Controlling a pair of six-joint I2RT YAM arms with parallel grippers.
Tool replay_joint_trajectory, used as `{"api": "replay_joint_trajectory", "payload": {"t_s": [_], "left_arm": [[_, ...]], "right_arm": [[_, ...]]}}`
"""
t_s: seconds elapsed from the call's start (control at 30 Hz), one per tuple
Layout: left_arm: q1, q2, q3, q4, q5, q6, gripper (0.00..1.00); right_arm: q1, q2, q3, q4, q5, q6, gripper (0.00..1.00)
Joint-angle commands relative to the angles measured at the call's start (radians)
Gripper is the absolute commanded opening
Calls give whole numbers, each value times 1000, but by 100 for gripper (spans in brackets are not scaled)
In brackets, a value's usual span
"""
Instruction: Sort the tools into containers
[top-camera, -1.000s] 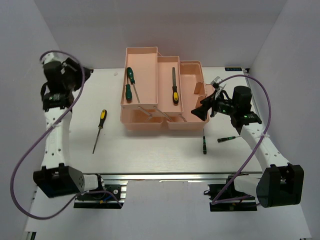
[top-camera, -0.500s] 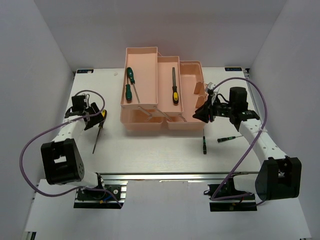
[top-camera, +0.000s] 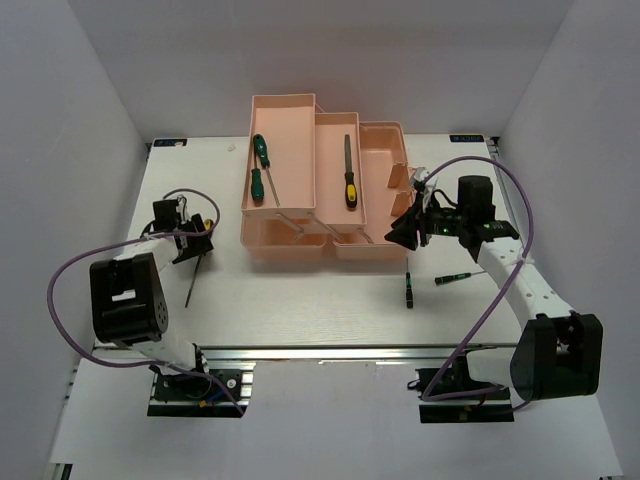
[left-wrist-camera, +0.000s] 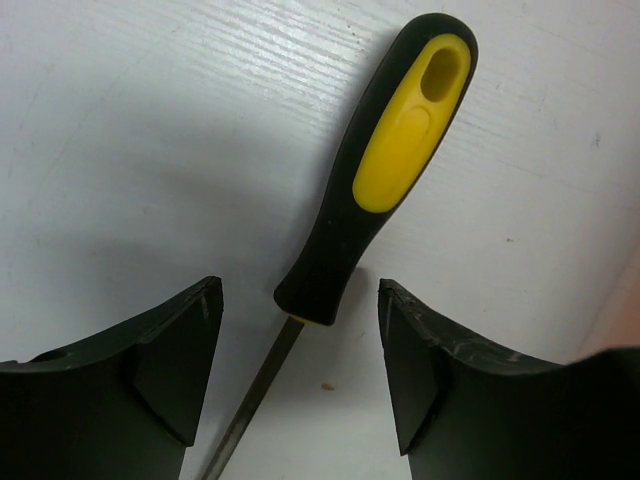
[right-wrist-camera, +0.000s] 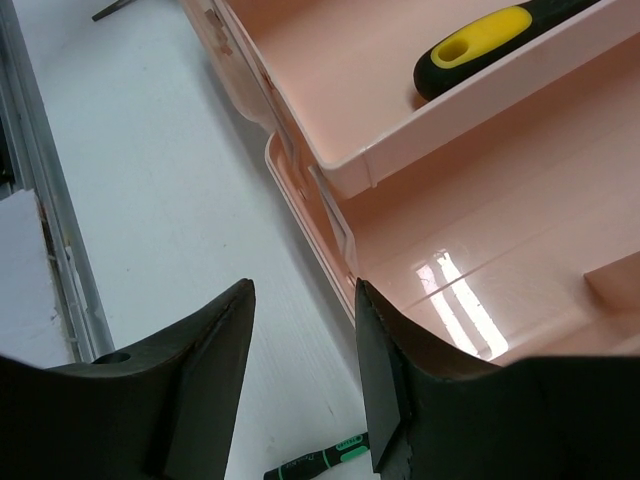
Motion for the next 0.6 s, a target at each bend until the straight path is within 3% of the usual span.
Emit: {"api": "replay_joint_trajectory", "payload": {"t_s": [0.0, 0.23, 0.33, 0.4, 0.57], "left_arm": [[-16, 23, 22, 70, -4, 41, 73], [-64, 106, 59, 59, -72, 86, 69], [-70, 114, 49, 64, -76, 78, 62], [-70, 104, 36, 55, -76, 78, 55], [-74, 34, -33, 44, -101, 87, 51]], "right_arm": [[-4, 14, 31, -3, -15, -11, 51], [-6, 8, 27, -5, 2, -10, 52], [-6, 6, 23, -3, 5, -8, 52], [-4, 3, 23, 0, 8, -5, 52], [-6, 3, 25, 18, 8, 13, 52]]}}
